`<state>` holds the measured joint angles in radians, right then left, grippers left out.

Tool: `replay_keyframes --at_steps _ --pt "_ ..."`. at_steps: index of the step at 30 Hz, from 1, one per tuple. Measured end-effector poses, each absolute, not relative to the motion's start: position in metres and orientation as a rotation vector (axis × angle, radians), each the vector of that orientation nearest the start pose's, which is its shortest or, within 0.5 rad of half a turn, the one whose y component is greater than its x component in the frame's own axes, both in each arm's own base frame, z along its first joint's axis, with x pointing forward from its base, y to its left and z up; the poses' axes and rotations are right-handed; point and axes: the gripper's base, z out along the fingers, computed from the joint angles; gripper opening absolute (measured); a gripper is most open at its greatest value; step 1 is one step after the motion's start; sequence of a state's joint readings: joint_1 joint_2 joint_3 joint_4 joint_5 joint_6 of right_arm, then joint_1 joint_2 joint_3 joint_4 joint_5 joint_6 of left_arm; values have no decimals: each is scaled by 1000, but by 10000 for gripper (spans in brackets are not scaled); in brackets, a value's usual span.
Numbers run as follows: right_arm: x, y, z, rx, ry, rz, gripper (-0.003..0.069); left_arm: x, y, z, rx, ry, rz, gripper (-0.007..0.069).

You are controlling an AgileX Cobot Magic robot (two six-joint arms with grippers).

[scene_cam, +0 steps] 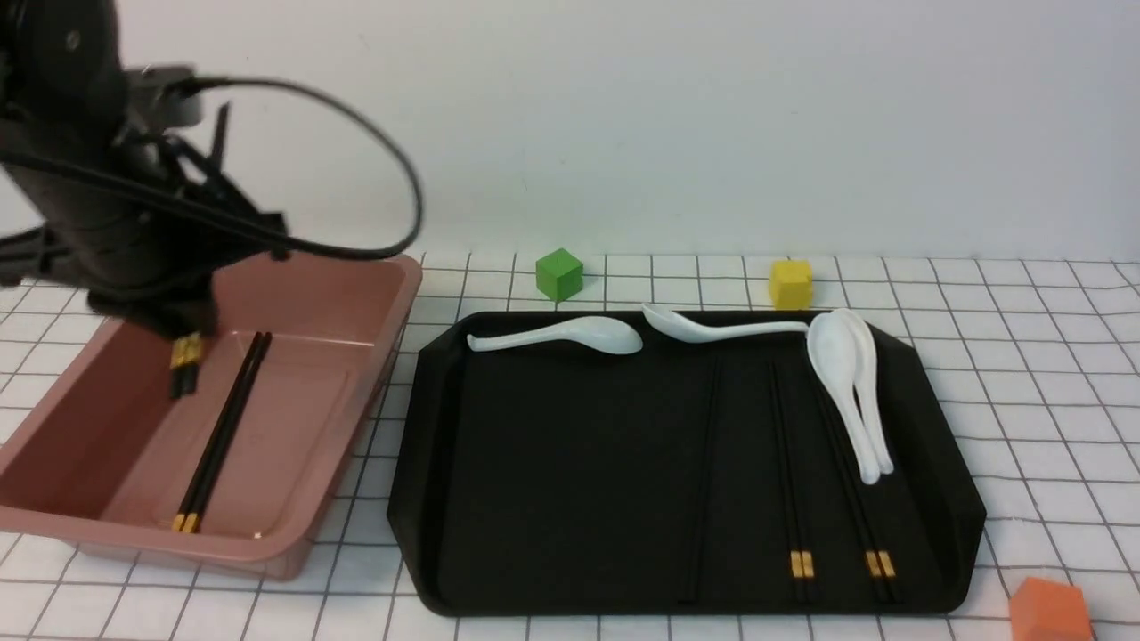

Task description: On white black tablecloth take chopsticks from black tray and put them in box.

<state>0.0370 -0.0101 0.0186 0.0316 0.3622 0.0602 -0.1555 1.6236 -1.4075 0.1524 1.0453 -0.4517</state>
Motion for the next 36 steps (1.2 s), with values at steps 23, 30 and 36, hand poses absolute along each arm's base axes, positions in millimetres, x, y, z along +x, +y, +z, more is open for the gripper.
replay_keyframes --at_steps 23,30,36 --pt "53 3 175 40 1855 97 240 371 -33 240 -302 2889 54 25" --pt "53 3 175 41 1855 98 240 312 -28 348 -248 2639 -35 -13" --pt "53 3 175 42 1855 99 240 237 -23 374 -219 2518 -112 -13"
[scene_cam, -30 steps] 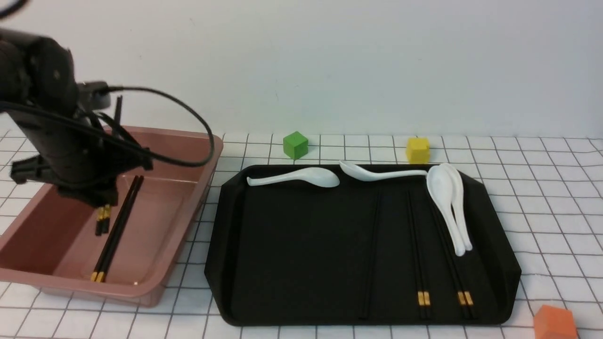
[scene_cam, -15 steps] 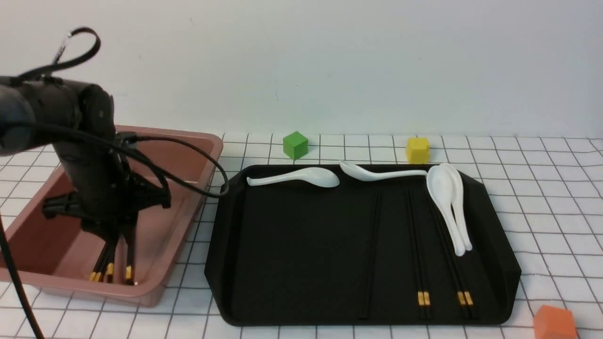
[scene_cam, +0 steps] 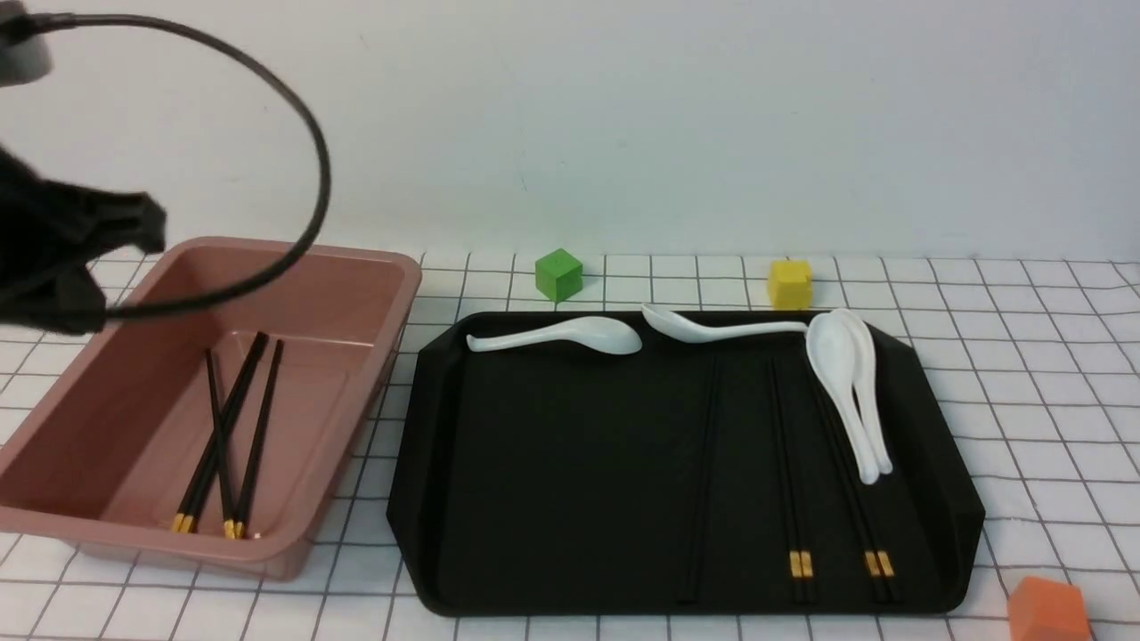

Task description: On white black tablecloth take chopsticks from black tray and put them in box.

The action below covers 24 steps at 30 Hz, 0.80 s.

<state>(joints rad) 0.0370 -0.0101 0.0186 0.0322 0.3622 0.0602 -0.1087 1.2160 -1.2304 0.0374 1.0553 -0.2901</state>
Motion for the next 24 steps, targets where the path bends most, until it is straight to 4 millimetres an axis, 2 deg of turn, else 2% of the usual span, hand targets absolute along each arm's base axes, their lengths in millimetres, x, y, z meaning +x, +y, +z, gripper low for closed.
replay_keyframes --at_steps 3,5,7,9,13,17,24 --pt "53 3 175 42 1855 99 240 183 -22 368 -206 2380 -220 -13" --pt "53 3 175 42 1855 99 239 149 -23 357 -195 2264 -310 -13" --pt "53 3 175 42 1855 99 239 116 -24 343 -207 2076 -433 -13" --pt "53 3 175 42 1855 99 239 93 -24 326 -220 1936 -510 -13" --pt "53 3 175 42 1855 99 239 57 -19 299 -202 1706 -543 -13" --pt "53 3 175 42 1855 99 239 44 -17 284 -216 1630 -567 -13" --pt "53 3 175 42 1855 99 239 44 -13 289 -246 1511 -576 -13"
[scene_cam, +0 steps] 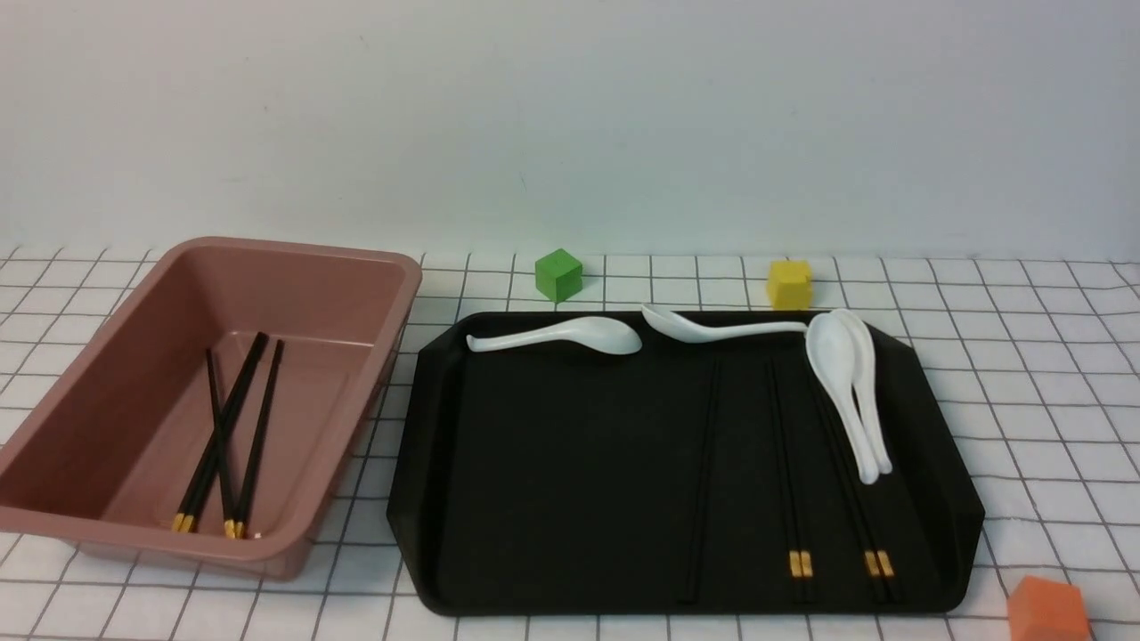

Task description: On white black tablecloth take chopsticks from black tray and put them in box.

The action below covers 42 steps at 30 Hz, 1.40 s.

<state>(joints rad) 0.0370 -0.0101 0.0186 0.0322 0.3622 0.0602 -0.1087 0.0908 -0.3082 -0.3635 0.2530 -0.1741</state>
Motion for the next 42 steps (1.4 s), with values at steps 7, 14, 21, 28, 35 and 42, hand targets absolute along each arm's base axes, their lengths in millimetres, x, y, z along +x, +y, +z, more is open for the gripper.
replay_keyframes --at_steps 7,14,21,28,35,42 --pt "53 3 175 42 1855 99 240 44 -13 289 -248 1509 -577 -13" --pt "53 3 175 42 1855 99 239 44 -13 289 -249 1510 -576 -13" --pt "53 3 175 41 1856 98 240 45 -11 259 -211 1547 -491 -13" --pt "53 3 175 42 1856 99 240 52 -11 189 -179 1781 -388 -12" --pt "53 3 175 42 1856 99 240 52 -8 169 -174 1893 -299 -11" --pt "53 3 175 42 1856 99 240 52 -6 169 -206 1888 -272 -9"
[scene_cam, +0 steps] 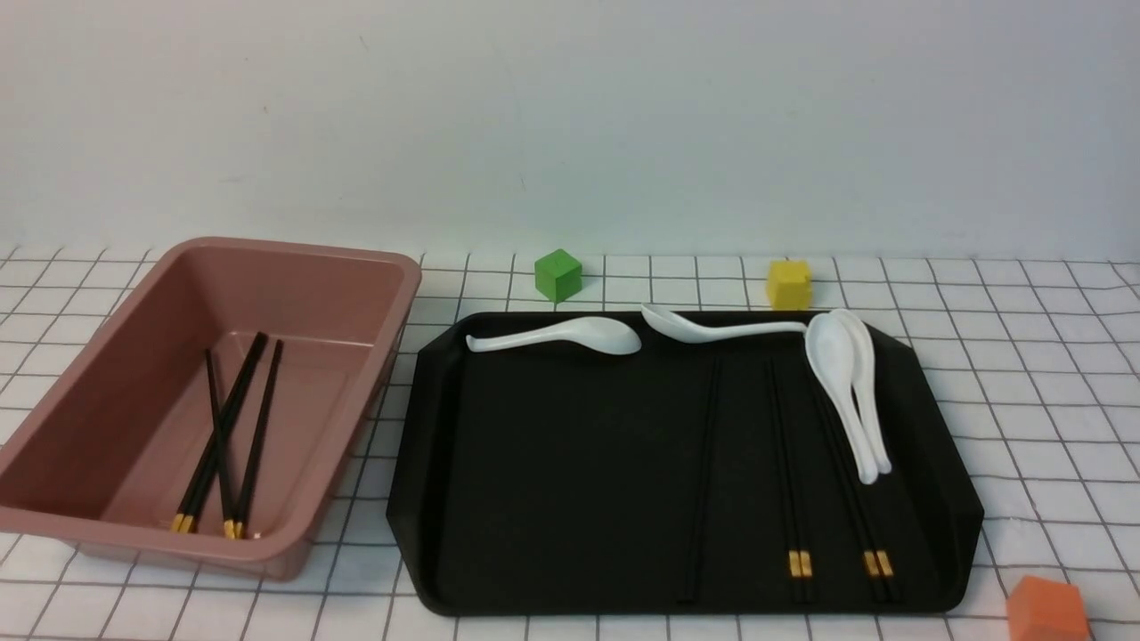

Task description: On white black tablecloth take chopsticks from black tray and put them in box.

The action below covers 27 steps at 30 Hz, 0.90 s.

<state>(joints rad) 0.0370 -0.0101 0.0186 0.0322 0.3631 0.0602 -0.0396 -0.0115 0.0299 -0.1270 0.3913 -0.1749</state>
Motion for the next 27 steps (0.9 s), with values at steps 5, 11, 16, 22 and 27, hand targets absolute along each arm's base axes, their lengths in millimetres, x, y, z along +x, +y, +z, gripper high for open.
replay_keyframes --at_steps 5,11,16,22,27 --pt "53 3 175 42 1856 99 240 52 -7 169 -200 1889 -275 -6" --pt "53 3 175 42 1856 99 240 52 -7 169 -200 1889 -275 0" --pt "53 3 175 42 1856 99 240 52 -7 169 -200 1889 -275 4" --pt "53 3 175 42 1856 99 240 52 -7 169 -200 1889 -275 8" --pt "53 3 175 42 1856 99 240 52 -7 169 -200 1889 -274 15"
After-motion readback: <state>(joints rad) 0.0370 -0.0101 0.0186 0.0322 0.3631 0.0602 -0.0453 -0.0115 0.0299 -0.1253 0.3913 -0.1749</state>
